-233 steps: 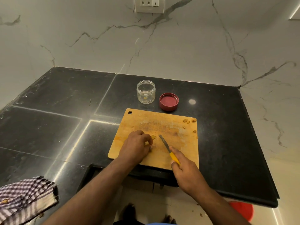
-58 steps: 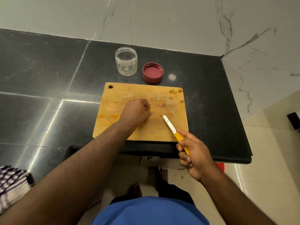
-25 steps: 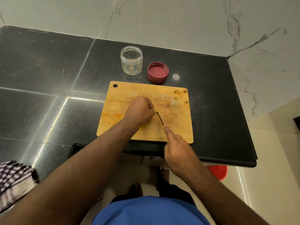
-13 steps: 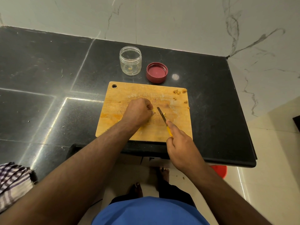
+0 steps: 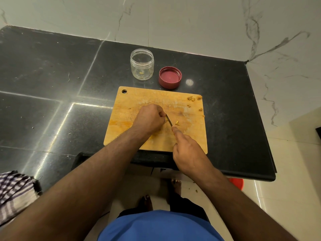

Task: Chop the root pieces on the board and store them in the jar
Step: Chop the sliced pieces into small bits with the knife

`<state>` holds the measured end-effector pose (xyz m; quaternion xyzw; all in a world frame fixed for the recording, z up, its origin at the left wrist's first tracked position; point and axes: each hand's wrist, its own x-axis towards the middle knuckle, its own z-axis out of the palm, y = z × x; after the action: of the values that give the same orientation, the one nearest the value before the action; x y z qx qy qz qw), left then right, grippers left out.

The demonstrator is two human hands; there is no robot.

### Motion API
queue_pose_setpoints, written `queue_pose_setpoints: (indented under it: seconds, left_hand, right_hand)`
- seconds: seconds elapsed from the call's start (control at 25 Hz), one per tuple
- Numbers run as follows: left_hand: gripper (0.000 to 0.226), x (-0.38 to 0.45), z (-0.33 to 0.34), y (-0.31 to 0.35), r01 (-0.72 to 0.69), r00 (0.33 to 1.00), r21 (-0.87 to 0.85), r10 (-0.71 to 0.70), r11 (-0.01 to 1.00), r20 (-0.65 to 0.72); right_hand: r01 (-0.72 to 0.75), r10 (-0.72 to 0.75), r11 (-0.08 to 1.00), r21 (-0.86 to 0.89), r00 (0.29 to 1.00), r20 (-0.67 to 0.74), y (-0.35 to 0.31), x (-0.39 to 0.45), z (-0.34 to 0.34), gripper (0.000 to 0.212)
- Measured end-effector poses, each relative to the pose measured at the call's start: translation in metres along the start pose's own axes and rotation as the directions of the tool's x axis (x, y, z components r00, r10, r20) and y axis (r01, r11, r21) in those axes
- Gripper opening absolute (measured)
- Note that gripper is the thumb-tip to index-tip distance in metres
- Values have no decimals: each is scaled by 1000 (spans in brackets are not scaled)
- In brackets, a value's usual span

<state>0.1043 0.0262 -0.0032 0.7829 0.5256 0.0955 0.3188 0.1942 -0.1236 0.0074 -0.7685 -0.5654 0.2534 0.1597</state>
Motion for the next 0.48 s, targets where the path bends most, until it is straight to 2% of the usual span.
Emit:
queue_pose_setpoints:
  seconds: [0.24, 0.48]
  left_hand:
    - [10, 2, 0, 0, 5, 1000, 11, -5, 1000, 14]
    - [22, 0, -1, -4, -32, 999, 0, 32, 999, 29]
  right_hand:
    - [-14, 14, 999, 35, 1000, 7, 2, -26, 3, 57]
    - [16, -4, 992, 126, 996, -91, 7, -37, -1, 55]
